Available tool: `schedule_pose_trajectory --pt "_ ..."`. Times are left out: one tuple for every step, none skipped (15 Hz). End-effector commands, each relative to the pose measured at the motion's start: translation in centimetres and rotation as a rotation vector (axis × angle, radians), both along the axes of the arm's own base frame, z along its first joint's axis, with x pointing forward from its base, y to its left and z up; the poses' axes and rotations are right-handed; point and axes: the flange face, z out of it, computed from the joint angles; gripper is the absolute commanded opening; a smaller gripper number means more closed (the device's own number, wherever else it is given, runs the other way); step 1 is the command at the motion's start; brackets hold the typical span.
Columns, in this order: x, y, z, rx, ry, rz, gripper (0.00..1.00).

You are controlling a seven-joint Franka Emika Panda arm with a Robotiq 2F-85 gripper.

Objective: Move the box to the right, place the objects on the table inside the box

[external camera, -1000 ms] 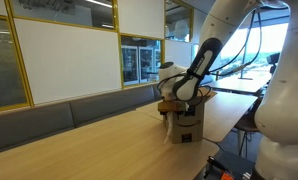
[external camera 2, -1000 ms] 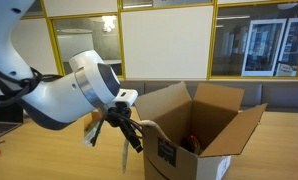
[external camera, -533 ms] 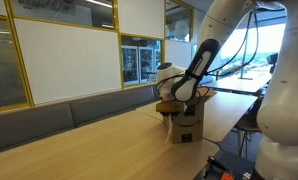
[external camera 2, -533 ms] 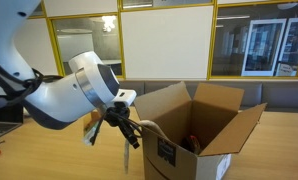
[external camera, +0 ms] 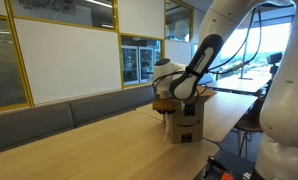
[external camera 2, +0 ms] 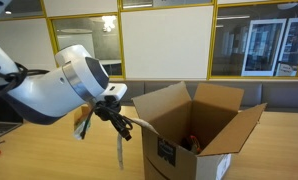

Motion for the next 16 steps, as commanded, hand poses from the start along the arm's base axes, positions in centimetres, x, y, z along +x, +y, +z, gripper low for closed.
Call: schedule_pose_trajectory --pt "-1.8 2.3 4.3 0.007 -0.067 0.019 0.04" --pt "-2.0 2.9 5.7 0.004 -0.091 0.024 0.04" --pt "-2.2 3.5 7.1 0.006 -0.114 0.026 0.04" --pt "-2.3 3.8 8.6 0.002 -0.141 0.023 0.04" --pt "-2.3 4.0 10.3 -0.001 -0.169 0.018 0.04" --pt "-2.4 3.7 12.1 -0.002 -0.201 0.007 0.04" --pt "-2.5 3.5 13.8 -0.004 -0.232 -0.006 0.04" --pt "-2.7 3.0 15.6 -0.012 -0.267 -0.023 0.04" --pt "-2.7 2.2 17.4 -0.021 -0.304 -0.046 0.04" --pt "-2.8 1.4 19.1 -0.029 -0.337 -0.067 0.04" --pt "-2.7 0.2 20.7 -0.034 -0.372 -0.097 0.04" --pt "-2.7 -0.9 22.2 -0.039 -0.402 -0.124 0.04" --pt "-2.7 -2.2 23.5 -0.050 -0.435 -0.153 0.04" --pt "-2.6 -3.7 24.8 -0.053 -0.468 -0.190 0.04" --pt "-2.6 -5.1 25.8 -0.064 -0.491 -0.216 0.04" --pt "-2.6 -5.5 26.9 -0.074 -0.508 -0.242 0.04"
